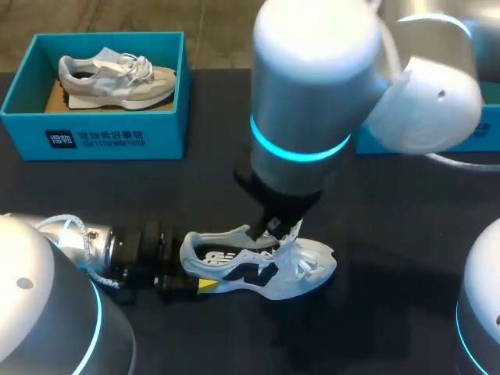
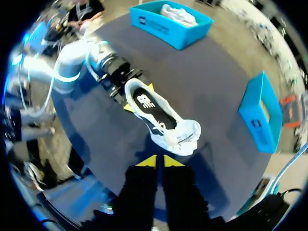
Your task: Take the shoe out of the shoebox, open the shoe tongue, remove and reinsert the insole, then place the shoe into the shoebox
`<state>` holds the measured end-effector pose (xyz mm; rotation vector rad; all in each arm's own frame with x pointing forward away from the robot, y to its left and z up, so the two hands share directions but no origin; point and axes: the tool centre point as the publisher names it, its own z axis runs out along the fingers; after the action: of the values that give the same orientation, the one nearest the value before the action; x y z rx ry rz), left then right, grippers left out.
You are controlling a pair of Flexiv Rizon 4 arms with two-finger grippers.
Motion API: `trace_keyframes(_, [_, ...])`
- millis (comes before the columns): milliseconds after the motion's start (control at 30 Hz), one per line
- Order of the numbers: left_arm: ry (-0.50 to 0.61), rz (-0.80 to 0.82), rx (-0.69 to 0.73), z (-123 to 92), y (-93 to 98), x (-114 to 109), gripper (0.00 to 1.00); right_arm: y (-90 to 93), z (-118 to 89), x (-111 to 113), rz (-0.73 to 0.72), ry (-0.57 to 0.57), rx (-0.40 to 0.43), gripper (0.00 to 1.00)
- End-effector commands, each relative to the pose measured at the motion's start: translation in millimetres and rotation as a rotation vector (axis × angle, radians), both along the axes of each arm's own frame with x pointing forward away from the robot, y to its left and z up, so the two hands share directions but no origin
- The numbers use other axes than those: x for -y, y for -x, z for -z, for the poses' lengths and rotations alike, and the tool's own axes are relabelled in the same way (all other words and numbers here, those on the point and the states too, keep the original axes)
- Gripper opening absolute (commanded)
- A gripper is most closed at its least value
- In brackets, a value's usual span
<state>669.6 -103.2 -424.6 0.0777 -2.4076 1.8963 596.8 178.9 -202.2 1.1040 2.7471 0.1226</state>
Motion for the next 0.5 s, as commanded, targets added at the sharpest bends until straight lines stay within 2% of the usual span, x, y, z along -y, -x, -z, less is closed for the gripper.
trace_keyframes(33, [-0.002, -0.002, 0.000, 6.0, 0.9, -1.7, 0.00, 4.4, 1.2, -1.9, -0.210, 0.021, 0.082, 0.00])
trace_keyframes(300, [-0.002, -0.002, 0.000, 6.0, 0.9, -1.7, 0.00, 4.4, 1.2, -1.9, -0.210, 0.021, 0.082, 0.00])
trace_keyframes(500, [-0.002, -0.002, 0.000, 6.0, 0.9, -1.7, 0.00, 1.8, 3.3, -10.9, -0.329, 0.071, 0.106, 0.00])
